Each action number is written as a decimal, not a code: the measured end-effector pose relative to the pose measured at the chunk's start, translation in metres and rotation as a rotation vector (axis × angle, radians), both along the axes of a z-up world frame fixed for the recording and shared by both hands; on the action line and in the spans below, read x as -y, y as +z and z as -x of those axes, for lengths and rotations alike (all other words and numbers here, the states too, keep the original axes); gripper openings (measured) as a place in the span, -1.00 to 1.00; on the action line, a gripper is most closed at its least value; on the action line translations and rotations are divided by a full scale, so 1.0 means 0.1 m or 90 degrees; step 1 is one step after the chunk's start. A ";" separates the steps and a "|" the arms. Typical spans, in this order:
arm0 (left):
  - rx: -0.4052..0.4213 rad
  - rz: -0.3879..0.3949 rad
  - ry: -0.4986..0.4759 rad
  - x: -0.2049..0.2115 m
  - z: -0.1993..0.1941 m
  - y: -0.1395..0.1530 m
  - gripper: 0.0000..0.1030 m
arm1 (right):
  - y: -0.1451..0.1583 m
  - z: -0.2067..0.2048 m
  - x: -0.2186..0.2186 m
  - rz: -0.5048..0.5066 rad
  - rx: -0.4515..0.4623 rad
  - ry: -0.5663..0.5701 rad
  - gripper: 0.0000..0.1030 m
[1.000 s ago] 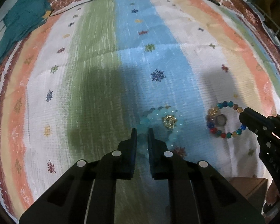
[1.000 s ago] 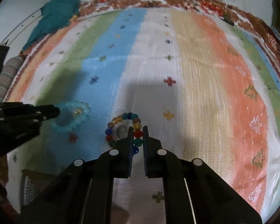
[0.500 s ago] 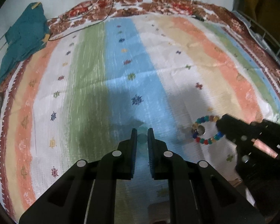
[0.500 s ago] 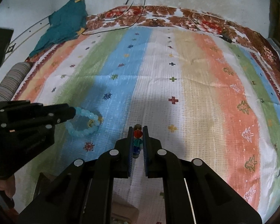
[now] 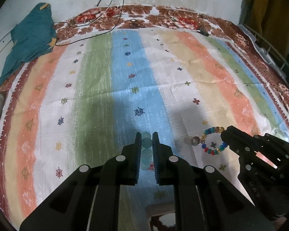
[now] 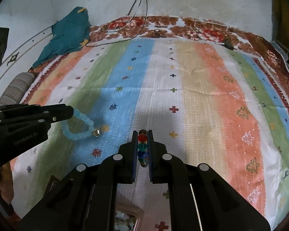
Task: Organize jewelry
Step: 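Lift both bracelets and carry them over the silver tin, then lower both bracelets into the tin and open both tools, then move the open left tool to the gold ring while the right tool approaches the silver ring, then grasp the silver ring with the right tool while the left tool grasps the gold ring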
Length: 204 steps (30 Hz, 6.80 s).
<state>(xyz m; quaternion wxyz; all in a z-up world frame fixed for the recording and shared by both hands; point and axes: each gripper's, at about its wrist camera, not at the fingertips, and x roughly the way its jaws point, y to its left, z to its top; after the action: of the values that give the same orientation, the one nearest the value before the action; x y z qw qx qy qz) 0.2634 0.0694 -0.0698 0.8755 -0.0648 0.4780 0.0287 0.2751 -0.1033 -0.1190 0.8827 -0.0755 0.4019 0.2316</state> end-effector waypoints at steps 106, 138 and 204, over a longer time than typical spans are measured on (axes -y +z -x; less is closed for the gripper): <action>0.037 0.014 0.091 -0.09 0.77 0.30 0.58 | 0.19 0.45 0.43 -0.023 -0.020 -0.029 0.44; -0.051 0.027 0.078 -0.15 0.07 -0.18 0.58 | -0.08 -0.04 0.25 0.012 -0.086 -0.011 0.45; -0.212 0.048 0.019 -0.15 -0.61 -0.98 -0.69 | -0.80 -0.60 -0.19 0.085 -0.198 0.025 -0.58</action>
<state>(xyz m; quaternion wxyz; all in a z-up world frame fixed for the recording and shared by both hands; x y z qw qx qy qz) 0.3239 0.0841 -0.1674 0.7804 -0.0987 0.6165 0.0339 0.3350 -0.0844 -0.1986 0.7979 -0.1052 0.5469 0.2308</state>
